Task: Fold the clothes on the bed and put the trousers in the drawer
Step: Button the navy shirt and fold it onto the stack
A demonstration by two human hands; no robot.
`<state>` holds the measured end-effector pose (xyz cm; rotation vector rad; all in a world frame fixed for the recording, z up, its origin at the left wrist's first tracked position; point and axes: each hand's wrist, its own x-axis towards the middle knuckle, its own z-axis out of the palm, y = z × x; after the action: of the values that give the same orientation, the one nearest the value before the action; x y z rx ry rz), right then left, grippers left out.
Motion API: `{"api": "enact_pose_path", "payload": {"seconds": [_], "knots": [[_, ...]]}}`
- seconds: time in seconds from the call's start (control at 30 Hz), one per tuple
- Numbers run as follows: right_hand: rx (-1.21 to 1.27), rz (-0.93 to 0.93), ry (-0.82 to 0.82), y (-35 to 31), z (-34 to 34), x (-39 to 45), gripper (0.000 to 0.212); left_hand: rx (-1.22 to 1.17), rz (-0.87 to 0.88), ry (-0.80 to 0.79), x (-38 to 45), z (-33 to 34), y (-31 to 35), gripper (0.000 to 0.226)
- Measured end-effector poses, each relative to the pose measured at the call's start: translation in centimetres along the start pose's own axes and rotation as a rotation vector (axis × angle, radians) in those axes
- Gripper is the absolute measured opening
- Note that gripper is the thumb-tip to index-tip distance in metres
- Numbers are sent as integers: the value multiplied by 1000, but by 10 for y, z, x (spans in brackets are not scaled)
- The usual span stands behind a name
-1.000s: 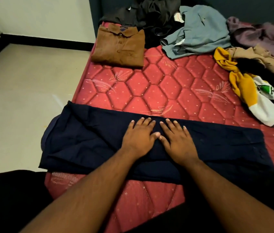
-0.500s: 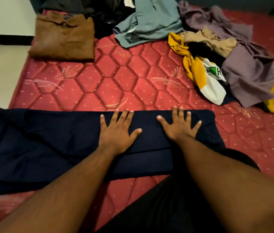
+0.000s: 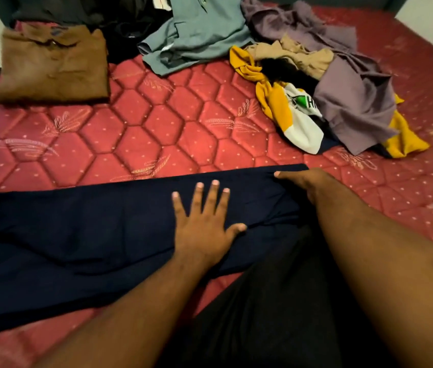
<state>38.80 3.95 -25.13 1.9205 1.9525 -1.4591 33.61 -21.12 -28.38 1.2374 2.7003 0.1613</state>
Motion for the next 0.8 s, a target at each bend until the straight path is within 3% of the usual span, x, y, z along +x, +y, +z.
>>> {"api": "enact_pose_path", "payload": {"seconds": [0.07,0.13,0.27,0.37,0.47,0.53,0.6,0.63,0.7,0.73,0.77,0.8], "knots": [[-4,-83,16,-1,3,2,68,-67,29,-39,8,11,42,88],[-3,-329,124,-9,0,8,56,-71,3,-44,22,17,67,88],[-160,-632,289,-39,1,10,37,-116,-62,-92,65,11,72,84],[-158,-510,136,-48,-7,27,49,-78,-57,-154,87,8,73,87],[-279,-323,-130,-42,-25,29,66,-43,-55,-8,79,19,76,86],[-392,-281,-201,-44,-35,17,66,-38,-41,29,73,22,74,85],[-515,-309,-194,-53,-37,0,59,-106,-15,-59,78,16,70,85],[-590,-342,-162,-60,-34,-16,55,-212,-11,-126,83,9,67,82],[-688,-449,-177,-71,-17,-55,48,-742,-129,-98,87,-10,52,51],[-643,-491,-276,-74,-7,-73,44,-1110,-254,-17,84,-19,42,36],[-537,-497,-429,-77,3,-93,39,-1436,-402,22,80,-27,31,37],[-401,-499,-589,-80,11,-108,34,-1677,-518,-50,74,-33,21,49]]}}
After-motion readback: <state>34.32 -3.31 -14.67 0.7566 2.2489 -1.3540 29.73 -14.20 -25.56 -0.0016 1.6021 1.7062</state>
